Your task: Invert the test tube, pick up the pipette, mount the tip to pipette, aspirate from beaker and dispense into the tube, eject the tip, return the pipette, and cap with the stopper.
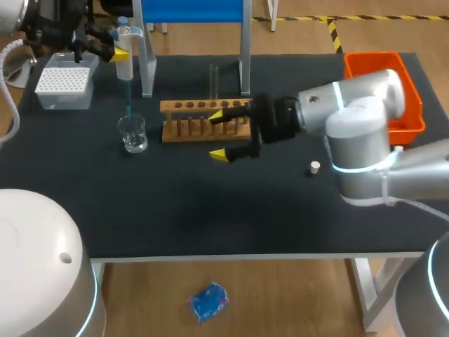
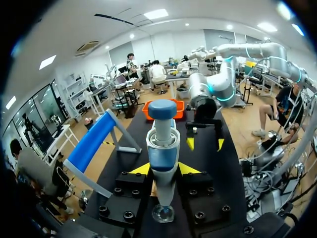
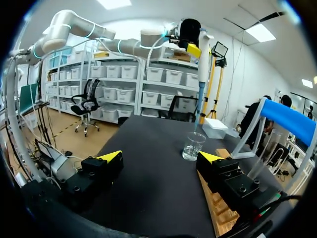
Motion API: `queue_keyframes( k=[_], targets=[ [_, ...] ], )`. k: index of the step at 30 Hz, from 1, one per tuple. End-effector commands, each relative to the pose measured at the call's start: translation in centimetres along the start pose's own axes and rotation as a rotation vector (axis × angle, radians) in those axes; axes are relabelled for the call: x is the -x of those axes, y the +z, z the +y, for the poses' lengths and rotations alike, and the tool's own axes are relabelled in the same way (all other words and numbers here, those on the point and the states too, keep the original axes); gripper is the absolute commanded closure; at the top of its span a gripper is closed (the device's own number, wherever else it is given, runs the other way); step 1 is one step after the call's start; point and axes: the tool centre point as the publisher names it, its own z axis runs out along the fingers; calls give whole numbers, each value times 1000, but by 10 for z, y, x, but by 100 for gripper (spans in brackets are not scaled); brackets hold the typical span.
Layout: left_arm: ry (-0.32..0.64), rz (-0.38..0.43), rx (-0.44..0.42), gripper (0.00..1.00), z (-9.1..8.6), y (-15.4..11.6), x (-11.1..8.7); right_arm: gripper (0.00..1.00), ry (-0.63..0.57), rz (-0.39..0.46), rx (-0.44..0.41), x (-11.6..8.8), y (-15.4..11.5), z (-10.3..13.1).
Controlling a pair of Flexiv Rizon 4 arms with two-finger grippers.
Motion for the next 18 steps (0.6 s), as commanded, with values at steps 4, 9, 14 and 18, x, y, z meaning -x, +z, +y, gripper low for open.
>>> queue_keyframes(
  k=[4, 9, 14, 18],
  targets=[
    [1, 0, -1, 100, 0, -1, 0, 0, 17, 17, -46, 35, 85, -10],
    [1, 0, -1, 100, 0, -1, 0, 0, 24, -27, -80, 46, 109, -12],
    [1, 0, -1, 100, 0, -1, 0, 0, 38, -37, -85, 46, 121, -12],
    [1, 0, -1, 100, 0, -1, 0, 0, 40, -33, -89, 39, 126, -17]
  ],
)
